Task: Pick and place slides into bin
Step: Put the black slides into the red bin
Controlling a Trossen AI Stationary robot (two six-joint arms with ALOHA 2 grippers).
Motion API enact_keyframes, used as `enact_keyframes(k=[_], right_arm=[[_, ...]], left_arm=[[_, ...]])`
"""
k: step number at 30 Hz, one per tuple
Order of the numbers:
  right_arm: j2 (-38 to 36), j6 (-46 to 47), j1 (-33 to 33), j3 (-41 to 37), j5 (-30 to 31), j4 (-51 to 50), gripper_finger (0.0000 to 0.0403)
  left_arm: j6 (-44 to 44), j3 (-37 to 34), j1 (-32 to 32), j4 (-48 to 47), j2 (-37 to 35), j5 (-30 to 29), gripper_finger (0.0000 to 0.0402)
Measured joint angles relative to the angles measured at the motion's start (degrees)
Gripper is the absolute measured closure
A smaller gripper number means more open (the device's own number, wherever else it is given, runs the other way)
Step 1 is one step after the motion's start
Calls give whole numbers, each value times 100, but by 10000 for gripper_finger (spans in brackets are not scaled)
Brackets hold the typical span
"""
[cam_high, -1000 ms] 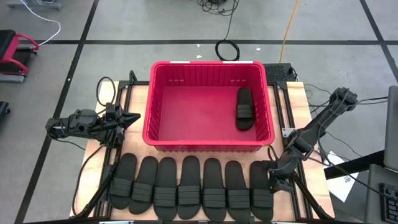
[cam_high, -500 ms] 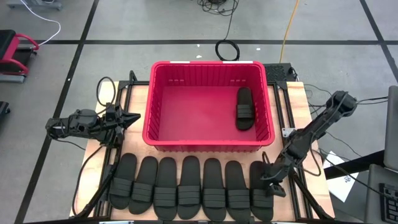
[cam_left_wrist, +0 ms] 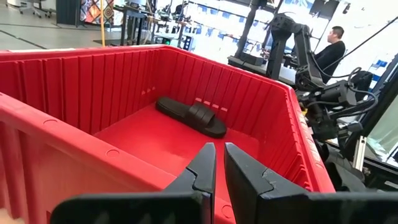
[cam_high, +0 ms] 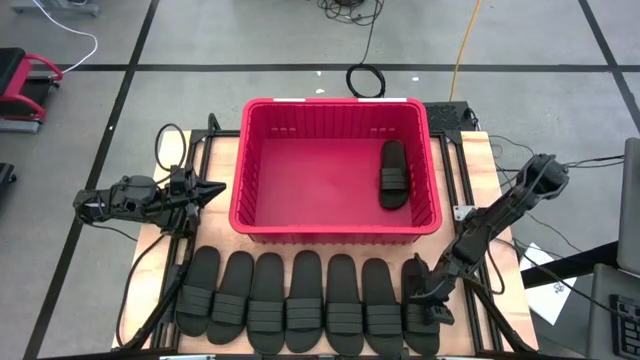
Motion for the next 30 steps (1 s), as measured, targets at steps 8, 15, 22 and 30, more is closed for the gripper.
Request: enact_keyframes(k=[8,15,22,30], right_arm=[[-93,243,1,-2,-531,306,381],[-727,610,31,43,-752,512,395],[-1425,289,37,1029,-564,-363,398],[-1655,-1127,-498,3417,-162,-4209,399]], left_arm=[[1,0,1,-142,0,2,371],[41,0,2,-148,0,4,371],[19,0,0,-269,0,22,371],[164,0,2,-299,0,20,371]])
